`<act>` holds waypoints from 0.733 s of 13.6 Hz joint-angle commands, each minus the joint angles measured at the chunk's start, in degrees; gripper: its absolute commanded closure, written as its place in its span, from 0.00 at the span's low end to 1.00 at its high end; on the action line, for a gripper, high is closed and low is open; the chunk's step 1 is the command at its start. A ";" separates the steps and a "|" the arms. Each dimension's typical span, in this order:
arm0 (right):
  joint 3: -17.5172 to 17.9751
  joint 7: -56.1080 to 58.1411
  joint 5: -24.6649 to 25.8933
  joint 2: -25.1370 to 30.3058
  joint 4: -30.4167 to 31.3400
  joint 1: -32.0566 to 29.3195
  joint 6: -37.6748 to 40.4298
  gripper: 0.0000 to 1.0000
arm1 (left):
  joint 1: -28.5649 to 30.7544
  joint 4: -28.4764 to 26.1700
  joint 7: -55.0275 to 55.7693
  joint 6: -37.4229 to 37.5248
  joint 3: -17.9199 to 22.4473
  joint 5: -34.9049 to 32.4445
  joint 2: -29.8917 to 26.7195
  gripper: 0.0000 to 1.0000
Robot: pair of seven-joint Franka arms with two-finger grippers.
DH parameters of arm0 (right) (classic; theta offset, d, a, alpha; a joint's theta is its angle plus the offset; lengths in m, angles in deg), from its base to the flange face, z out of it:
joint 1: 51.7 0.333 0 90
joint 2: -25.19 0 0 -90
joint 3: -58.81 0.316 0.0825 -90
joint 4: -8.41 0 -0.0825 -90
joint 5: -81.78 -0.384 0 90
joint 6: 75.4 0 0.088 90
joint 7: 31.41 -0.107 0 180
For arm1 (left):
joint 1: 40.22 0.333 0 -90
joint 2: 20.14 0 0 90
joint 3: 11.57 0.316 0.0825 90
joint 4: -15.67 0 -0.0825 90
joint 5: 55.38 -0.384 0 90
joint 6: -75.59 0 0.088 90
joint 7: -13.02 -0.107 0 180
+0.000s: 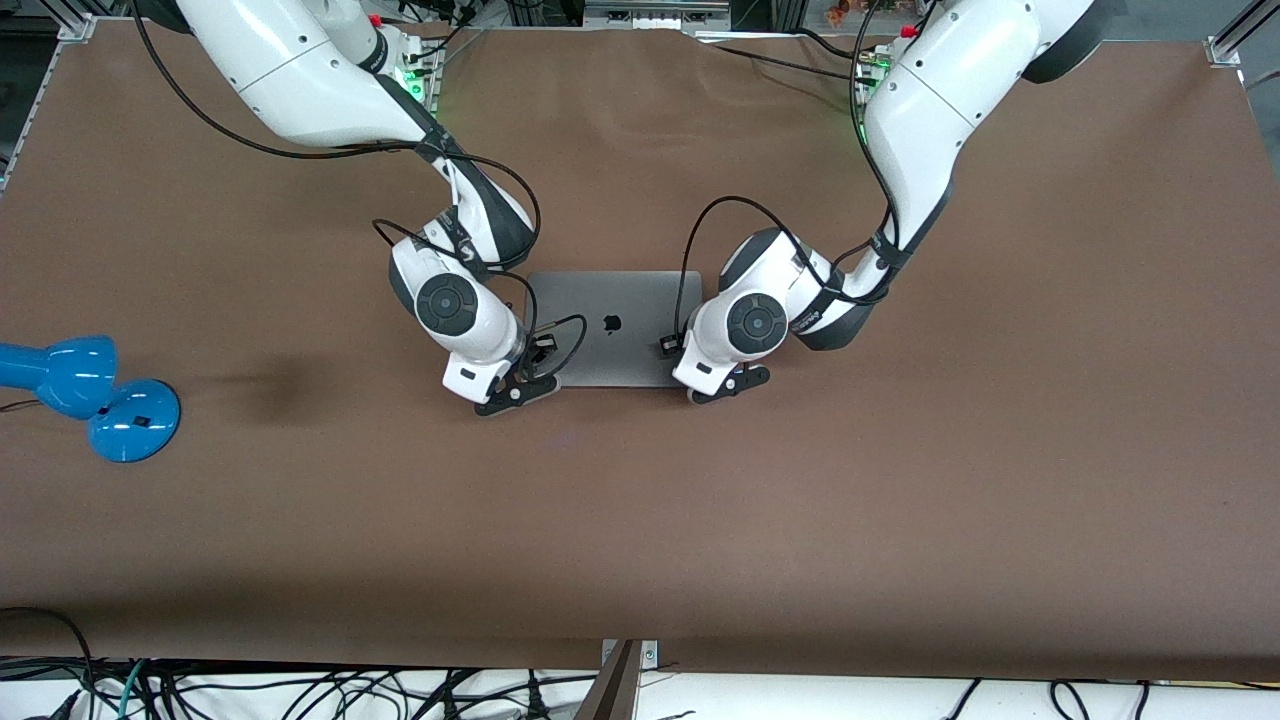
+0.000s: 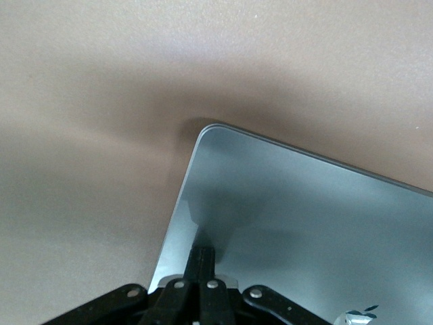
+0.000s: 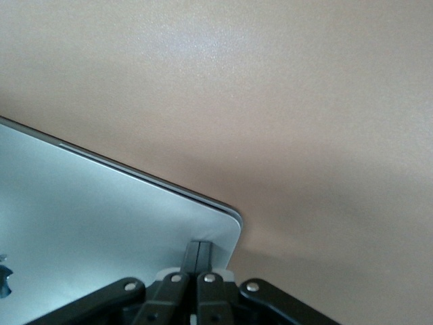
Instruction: Close laptop with both arms from behind
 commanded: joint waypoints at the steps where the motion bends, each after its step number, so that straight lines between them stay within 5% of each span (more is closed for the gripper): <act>1: 0.38 0.86 0.11 -0.03 -1.40 -1.04 0.38 1.00 | -0.65 1.51 0.77 -0.29 0.34 -2.52 1.10 1.00; 2: 0.38 0.78 -0.07 0.41 -1.67 -1.04 1.16 0.99 | -0.56 1.51 0.77 -0.29 0.25 -2.52 1.10 1.00; 3: 0.38 0.60 -0.51 1.28 -1.84 -1.04 2.39 0.87 | -0.39 1.51 0.86 -0.29 0.25 -2.43 1.02 1.00; 4: 0.38 0.69 -0.77 1.99 -2.28 -1.04 3.88 0.78 | -0.13 1.60 0.77 -0.20 0.25 -2.43 0.76 0.90; 5: 0.38 0.69 -0.77 3.13 -2.81 -1.21 5.64 0.70 | 0.05 1.60 0.77 -0.20 0.25 -2.43 0.41 0.70; 6: 0.38 0.77 -0.77 4.27 -3.68 -1.65 7.22 0.62 | 0.40 1.78 0.77 -0.11 0.25 -2.60 0.14 0.19; 7: 0.38 0.43 -0.77 5.41 -4.21 -1.92 8.80 0.52 | 1.19 1.78 0.51 0.15 0.25 -2.60 -0.47 0.00; 8: 0.38 0.16 -1.38 6.21 -4.65 -2.53 9.34 0.24 | 1.98 1.69 0.25 0.50 -0.01 -2.60 -1.26 0.00; 10: 0.20 0.25 -1.74 9.19 -4.75 -4.28 11.35 0.14 | 2.69 1.25 -0.11 3.21 -0.10 -2.60 -3.80 0.00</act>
